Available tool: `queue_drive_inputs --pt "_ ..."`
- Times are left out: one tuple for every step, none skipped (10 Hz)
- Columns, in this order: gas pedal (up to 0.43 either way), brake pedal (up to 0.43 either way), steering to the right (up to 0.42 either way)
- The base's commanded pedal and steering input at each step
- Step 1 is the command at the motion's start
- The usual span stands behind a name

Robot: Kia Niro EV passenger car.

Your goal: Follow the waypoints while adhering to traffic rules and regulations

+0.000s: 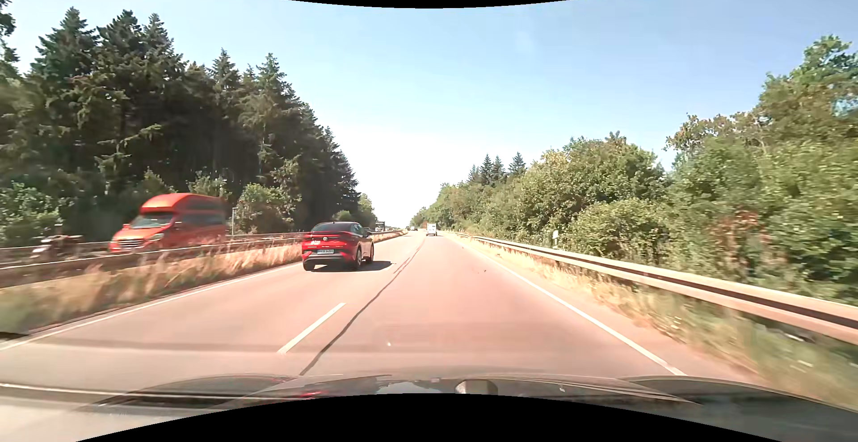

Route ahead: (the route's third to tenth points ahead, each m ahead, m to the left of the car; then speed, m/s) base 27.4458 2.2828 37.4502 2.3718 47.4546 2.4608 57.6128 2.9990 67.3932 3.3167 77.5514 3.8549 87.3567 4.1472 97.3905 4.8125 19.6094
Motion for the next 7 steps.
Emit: queue_drive_inputs --pt "0.177 0.000 -0.002" --pt "0.177 0.000 -0.002" --pt "0.177 0.000 -0.002" --pt "0.177 0.000 -0.002" --pt "0.189 0.000 -0.002" --pt "0.189 0.000 -0.002" --pt "0.197 0.000 -0.002"
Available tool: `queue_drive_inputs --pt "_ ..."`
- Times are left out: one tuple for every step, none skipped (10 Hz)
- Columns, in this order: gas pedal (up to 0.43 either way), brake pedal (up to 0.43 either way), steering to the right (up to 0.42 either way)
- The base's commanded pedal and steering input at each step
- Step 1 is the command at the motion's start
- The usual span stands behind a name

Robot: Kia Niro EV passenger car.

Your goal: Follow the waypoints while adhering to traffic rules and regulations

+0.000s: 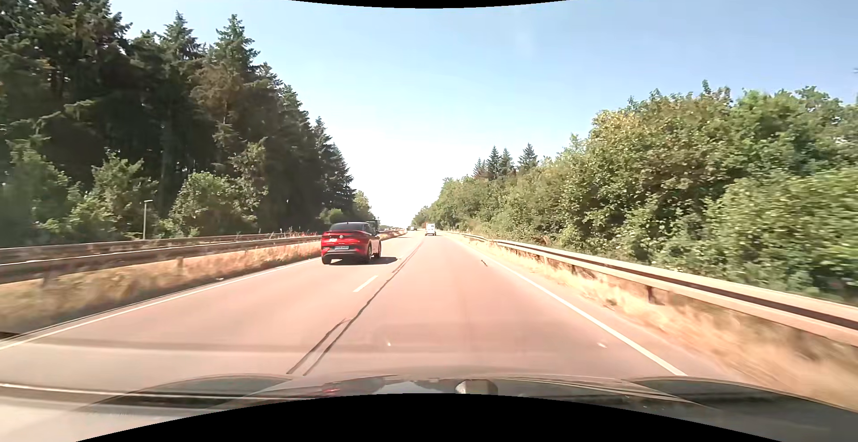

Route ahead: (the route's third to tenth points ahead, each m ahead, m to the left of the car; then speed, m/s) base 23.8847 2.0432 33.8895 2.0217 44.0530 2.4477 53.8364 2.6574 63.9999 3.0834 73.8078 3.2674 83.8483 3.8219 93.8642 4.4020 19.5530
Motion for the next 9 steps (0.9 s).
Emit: queue_drive_inputs --pt "0.197 0.000 -0.002" --pt "0.197 0.000 -0.002" --pt "0.197 0.000 -0.002" --pt "0.209 0.000 -0.002" --pt "0.209 0.000 -0.002" --pt "0.209 0.000 -0.002" --pt "0.209 0.000 -0.002" --pt "0.209 0.000 -0.002" --pt "0.209 0.000 -0.002"
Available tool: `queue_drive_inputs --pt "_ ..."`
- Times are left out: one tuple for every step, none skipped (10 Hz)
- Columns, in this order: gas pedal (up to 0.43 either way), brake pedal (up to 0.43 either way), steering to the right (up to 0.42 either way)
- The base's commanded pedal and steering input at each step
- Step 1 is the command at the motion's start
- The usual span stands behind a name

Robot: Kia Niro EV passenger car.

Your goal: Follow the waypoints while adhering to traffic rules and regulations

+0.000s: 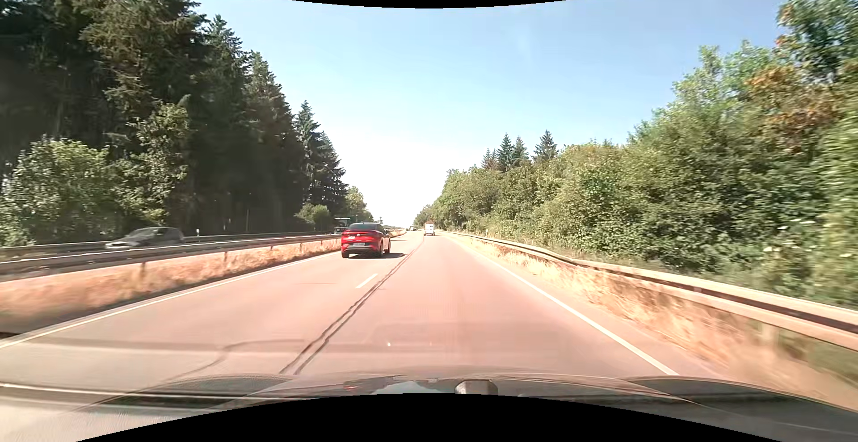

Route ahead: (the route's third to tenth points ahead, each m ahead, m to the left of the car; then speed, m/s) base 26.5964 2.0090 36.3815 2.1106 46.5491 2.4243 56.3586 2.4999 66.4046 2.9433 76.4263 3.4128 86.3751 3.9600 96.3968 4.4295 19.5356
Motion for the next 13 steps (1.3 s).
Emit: queue_drive_inputs --pt "0.209 0.000 -0.002" --pt "0.209 0.000 -0.002" --pt "0.209 0.000 -0.002" --pt "0.209 0.000 -0.002" --pt "0.220 0.000 -0.002" --pt "0.220 0.000 -0.002" --pt "0.220 0.000 -0.002" --pt "0.220 0.000 -0.002" --pt "0.220 0.000 -0.001" --pt "0.220 0.000 -0.002" --pt "0.220 0.000 -0.002" --pt "0.220 0.000 -0.002" --pt "0.220 0.000 -0.002"
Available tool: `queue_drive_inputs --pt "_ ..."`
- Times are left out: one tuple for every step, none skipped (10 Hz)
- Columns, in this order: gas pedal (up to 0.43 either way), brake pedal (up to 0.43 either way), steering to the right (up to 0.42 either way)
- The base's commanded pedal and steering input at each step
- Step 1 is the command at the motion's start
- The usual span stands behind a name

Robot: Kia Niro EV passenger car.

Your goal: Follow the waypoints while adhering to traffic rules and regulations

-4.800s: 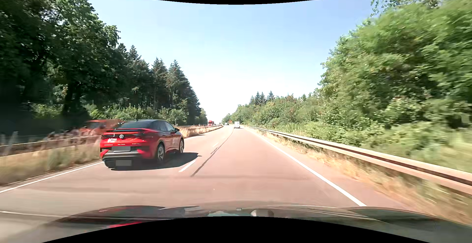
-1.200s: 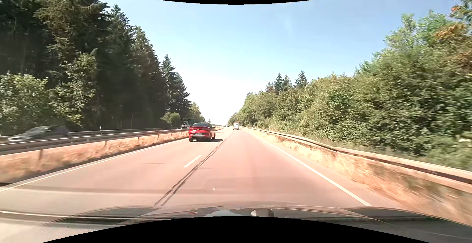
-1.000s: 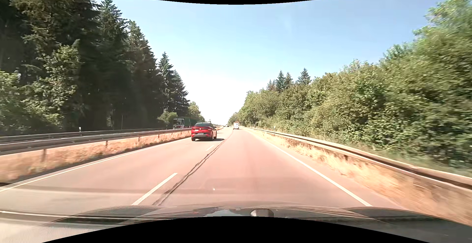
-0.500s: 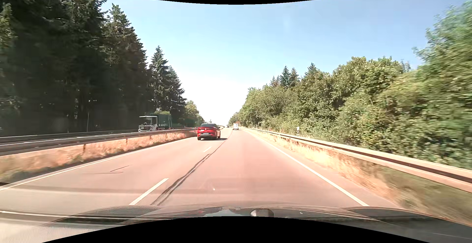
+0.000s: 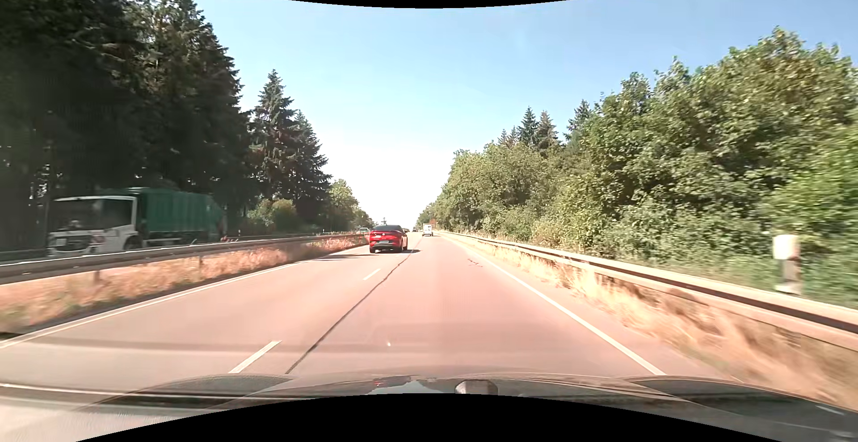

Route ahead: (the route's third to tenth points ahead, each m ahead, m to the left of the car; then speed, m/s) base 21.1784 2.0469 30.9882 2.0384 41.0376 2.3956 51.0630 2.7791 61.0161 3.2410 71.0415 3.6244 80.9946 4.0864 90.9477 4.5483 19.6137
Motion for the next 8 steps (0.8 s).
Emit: queue_drive_inputs --pt "0.220 0.000 -0.002" --pt "0.220 0.000 -0.002" --pt "0.220 0.000 -0.002" --pt "0.220 0.000 -0.002" --pt "0.228 0.000 -0.002" --pt "0.228 0.000 -0.002" --pt "0.228 0.000 -0.003" --pt "0.228 0.000 -0.003"
